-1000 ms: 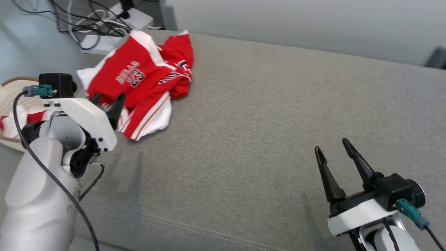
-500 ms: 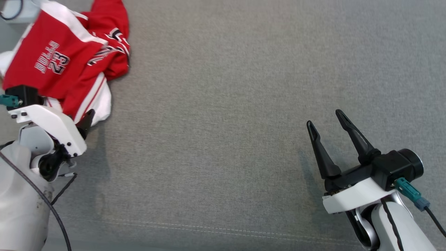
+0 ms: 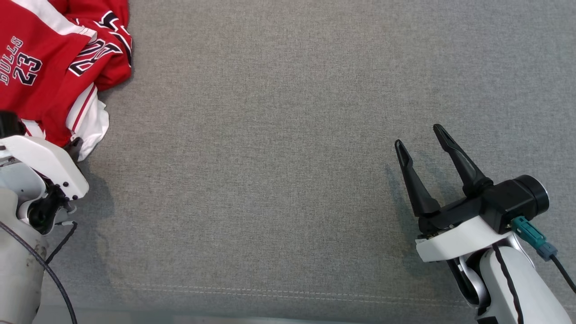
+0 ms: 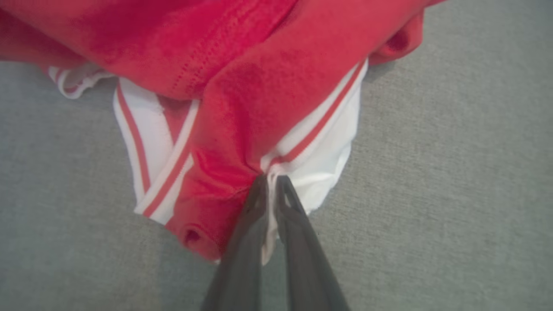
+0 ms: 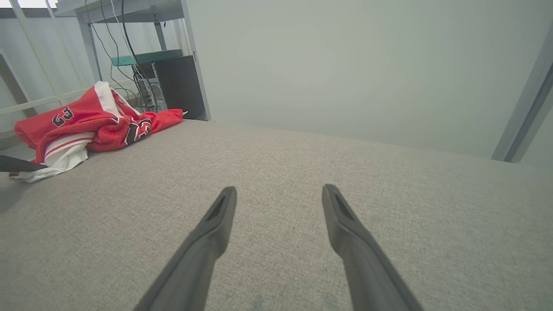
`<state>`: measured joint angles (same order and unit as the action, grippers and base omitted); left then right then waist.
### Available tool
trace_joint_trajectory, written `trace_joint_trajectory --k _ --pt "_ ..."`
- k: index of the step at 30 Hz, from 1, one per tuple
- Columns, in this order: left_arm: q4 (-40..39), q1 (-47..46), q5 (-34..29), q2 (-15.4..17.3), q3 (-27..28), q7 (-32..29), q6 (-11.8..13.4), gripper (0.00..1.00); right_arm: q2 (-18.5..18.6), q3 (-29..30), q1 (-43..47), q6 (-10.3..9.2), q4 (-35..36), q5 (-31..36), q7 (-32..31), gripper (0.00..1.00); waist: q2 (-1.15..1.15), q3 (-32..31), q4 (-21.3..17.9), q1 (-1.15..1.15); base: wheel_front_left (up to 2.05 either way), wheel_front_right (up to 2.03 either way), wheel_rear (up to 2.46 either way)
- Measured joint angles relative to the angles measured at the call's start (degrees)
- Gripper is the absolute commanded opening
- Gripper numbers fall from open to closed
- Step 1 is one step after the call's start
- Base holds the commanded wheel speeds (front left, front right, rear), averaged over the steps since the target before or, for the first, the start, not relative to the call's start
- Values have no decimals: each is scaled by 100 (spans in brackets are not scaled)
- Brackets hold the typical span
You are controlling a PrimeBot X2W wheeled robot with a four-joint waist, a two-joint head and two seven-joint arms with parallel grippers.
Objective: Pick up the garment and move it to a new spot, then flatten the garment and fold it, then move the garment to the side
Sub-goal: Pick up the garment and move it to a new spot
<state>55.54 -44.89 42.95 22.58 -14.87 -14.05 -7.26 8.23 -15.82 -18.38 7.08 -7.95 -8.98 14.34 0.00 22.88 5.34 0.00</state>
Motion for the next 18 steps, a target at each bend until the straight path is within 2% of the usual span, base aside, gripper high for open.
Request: trace_joint_trajectory --k 8,14,18 --pt "-149 -124 -166 66 -319 533 -1 0 -20 27 12 0 -30 -11 0 100 0 -170 113 0 0 0 0" --pt "-563 -421 -390 299 -382 934 7 0 -57 68 31 0 -38 -14 0 100 0 -365 203 0 0 0 0" --pt "-1003 -477 -563 385 -460 1173 135 0 -74 99 136 0 -43 -69 0 100 0 -516 241 0 0 0 0"
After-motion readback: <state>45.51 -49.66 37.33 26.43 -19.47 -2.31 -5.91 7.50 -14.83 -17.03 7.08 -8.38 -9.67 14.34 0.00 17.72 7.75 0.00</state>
